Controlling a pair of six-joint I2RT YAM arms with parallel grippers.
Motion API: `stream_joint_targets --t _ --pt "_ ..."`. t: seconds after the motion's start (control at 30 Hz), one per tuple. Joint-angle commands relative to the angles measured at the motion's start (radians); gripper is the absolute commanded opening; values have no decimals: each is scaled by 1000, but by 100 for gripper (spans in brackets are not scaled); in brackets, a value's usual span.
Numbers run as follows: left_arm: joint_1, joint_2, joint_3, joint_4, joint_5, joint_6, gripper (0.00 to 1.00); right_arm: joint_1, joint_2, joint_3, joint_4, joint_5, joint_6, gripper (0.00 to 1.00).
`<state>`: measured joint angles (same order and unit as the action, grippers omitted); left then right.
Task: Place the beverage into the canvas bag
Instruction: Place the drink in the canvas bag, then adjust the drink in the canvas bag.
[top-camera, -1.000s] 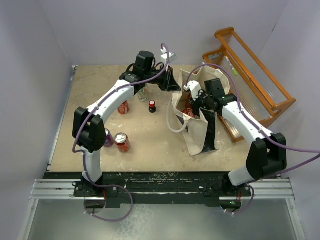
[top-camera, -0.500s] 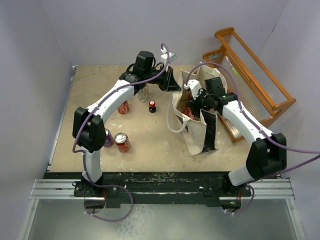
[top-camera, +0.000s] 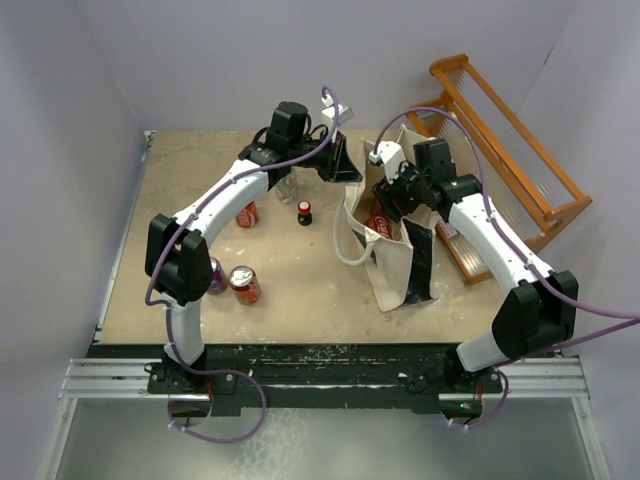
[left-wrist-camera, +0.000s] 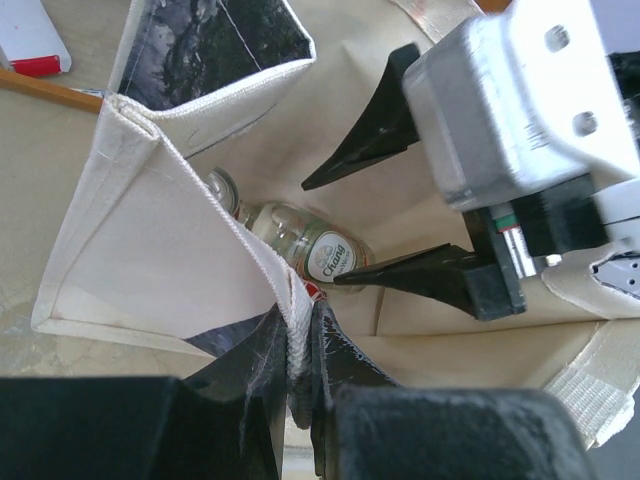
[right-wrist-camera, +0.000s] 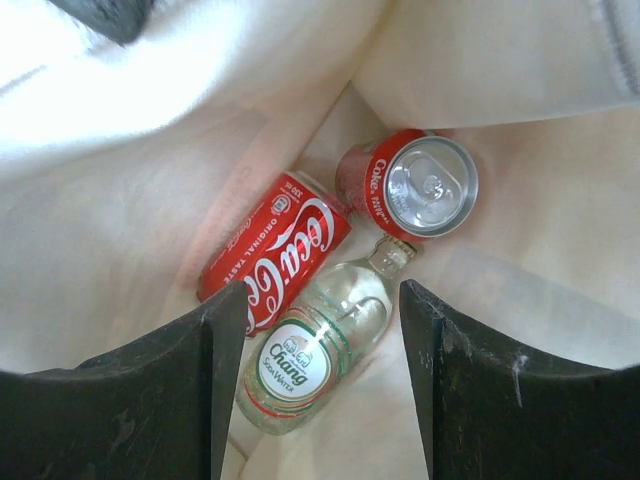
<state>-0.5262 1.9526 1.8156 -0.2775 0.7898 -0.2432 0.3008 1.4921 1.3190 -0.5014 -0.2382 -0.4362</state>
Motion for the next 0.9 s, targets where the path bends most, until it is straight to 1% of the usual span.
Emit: stream_joint_targets --t 0.0,0.37,0.5,0.53,0.6,0.77,0.83,0.87 --pt "-6 -13 39 21 19 9 0 -2 -58 83 -17 -31 19 64" --pt "-6 -9 72 12 25 -2 0 -2 -94 150 -29 -44 41 64" --pt "-6 -15 75 14 23 -1 6 -2 -123 151 -6 -78 48 64" --pt "-6 -15 76 14 23 -1 10 -2 -133 149 3 -84 51 64" --pt "-6 -14 80 10 28 -1 20 0 -147 141 19 -91 54 64" --pt "3 -17 106 -2 30 23 58 -2 -182 131 45 -93 69 64" --pt "9 -23 118 -1 20 32 71 -2 -196 125 46 -90 78 64" --pt "11 -25 129 -2 14 37 76 -2 -204 120 46 -89 81 64"
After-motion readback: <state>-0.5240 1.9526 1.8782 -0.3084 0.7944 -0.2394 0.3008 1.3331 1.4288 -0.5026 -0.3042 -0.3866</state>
